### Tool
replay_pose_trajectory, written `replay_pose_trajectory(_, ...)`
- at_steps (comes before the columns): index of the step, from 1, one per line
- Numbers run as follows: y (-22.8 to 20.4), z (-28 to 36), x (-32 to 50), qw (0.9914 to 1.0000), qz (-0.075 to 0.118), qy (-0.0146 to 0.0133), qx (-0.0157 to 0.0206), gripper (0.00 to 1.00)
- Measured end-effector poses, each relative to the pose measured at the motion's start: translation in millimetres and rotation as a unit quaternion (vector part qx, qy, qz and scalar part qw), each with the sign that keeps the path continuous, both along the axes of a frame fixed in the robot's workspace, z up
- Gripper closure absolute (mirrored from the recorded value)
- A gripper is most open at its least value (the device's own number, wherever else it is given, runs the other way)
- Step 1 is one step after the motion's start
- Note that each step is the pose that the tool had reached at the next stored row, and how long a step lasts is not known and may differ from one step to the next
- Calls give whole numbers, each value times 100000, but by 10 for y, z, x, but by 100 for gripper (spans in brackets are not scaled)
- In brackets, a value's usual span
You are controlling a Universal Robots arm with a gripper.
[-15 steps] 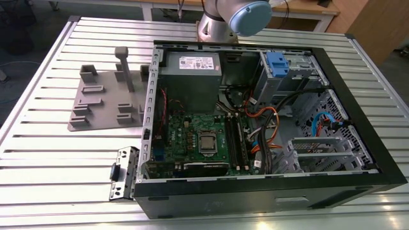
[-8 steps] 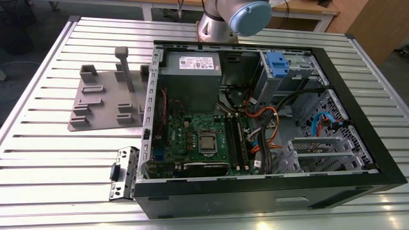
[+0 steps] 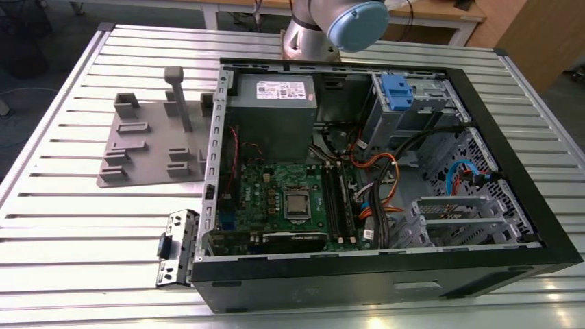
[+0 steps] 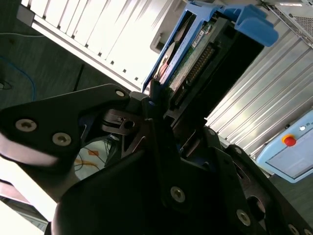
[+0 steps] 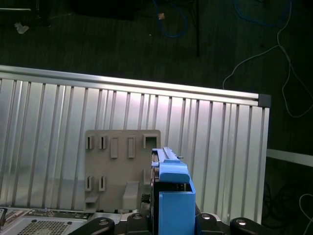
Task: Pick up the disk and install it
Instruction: 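Pick up the disk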
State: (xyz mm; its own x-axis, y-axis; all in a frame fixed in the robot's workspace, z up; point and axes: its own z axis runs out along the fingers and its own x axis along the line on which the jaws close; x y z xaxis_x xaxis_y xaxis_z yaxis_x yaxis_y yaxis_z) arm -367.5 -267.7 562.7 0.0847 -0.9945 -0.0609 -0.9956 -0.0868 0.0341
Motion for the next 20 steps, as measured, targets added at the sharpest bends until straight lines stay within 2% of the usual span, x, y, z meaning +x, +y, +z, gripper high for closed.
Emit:
replay_pose_trajectory(5, 0, 45, 0, 100000, -1, 6, -2, 64)
replay_pose_trajectory(13, -2, 46, 20, 100000, -6, -7, 4, 64)
replay_pose_trajectory(16, -16, 41, 116, 100000, 2, 28, 2, 64)
replay_pose_trajectory(20, -38, 29, 296, 100000, -2, 45, 0, 64)
